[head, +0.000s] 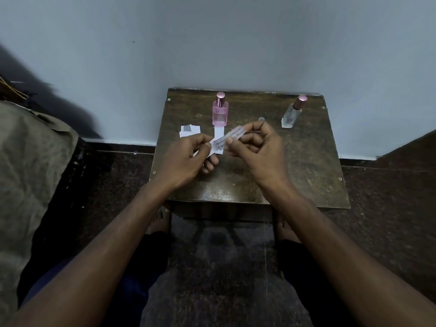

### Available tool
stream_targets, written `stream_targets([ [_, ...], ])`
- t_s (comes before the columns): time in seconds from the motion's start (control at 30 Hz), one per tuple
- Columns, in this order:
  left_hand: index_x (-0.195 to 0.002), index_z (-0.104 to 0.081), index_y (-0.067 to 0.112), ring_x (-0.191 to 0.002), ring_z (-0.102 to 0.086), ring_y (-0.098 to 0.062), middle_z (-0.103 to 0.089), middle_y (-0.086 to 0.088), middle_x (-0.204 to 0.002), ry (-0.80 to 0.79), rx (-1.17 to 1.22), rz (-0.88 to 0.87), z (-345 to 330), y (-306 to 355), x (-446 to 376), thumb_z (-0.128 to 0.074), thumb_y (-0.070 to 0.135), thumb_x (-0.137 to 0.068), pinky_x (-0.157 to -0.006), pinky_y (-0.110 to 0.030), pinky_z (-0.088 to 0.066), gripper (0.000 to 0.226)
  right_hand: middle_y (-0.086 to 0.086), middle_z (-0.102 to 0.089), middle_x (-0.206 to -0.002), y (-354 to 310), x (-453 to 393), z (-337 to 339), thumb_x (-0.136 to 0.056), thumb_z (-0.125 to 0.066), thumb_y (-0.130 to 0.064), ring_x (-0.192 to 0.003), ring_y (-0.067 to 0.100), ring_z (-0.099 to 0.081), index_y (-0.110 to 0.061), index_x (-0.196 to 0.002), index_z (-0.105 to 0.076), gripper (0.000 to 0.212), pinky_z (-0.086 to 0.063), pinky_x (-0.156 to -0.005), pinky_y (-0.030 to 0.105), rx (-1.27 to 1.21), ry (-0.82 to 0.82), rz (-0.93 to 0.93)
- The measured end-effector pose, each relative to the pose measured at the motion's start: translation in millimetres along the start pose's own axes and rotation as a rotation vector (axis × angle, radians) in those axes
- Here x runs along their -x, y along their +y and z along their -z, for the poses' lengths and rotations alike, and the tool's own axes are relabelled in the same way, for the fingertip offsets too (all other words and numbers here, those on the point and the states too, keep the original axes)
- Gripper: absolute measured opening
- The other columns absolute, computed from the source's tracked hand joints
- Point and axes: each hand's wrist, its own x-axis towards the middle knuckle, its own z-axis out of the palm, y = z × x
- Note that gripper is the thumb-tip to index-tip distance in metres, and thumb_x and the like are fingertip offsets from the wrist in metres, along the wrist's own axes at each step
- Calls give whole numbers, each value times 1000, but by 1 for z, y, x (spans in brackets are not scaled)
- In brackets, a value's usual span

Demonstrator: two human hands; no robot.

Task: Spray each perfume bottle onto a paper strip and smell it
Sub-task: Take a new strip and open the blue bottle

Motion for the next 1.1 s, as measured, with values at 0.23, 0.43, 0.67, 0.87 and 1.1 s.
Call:
stream_targets([
  [0.23, -101, -78, 20, -65, -74, -1, -77, 14, -78, 188, -192, -111, -10, 9, 4, -65, 29, -107, -61, -14, -55, 17, -6, -80, -90, 3, 6, 1, -80, -94, -18, -79, 9, -76, -16, -104, -81, 27, -63, -73, 30, 318, -8, 167],
  [0.43, -105, -82, 35, -89, -71, 6, -76, 24, -93, 349, -357, -203, -11, 2, 2, -73, 47, -98, -82, -29, -61, 16, -9, -73, -89, 3, 6, 7, -91, -83, -28, -77, 2, -67, -27, -102, -85, 11, -52, -67, 14, 610, 125, 271],
  [0.67, -95, -83, 28, -79, -72, 4, -76, 19, -82, 312, -342, -207, -9, 6, 1, -80, 45, -92, -75, -23, -59, 17, -5, -77, -94, -1, 11, -3, -85, -82, -3, -81, 4, -67, -17, -99, -83, 20, -46, -74, 5, 756, 109, 448],
  [0.87, -98, -84, 24, -73, -68, 11, -73, 21, -82, 329, -250, -2, 9, -13, 0, -85, 38, -89, -65, -3, -49, 17, -8, -77, -91, -14, 12, 48, -95, -76, -22, -80, 10, -73, -22, -94, -76, 1, -55, -69, 19, 637, 481, 283],
  [1.1, -96, -81, 23, -59, -62, 18, -68, 21, -74, 439, -301, 93, 23, -22, -15, -86, 35, -89, -65, 1, -44, 15, 1, -74, -93, 9, 3, 33, -90, -81, -8, -81, 5, -64, -12, -101, -84, 12, -46, -73, 9, 816, 77, 491],
])
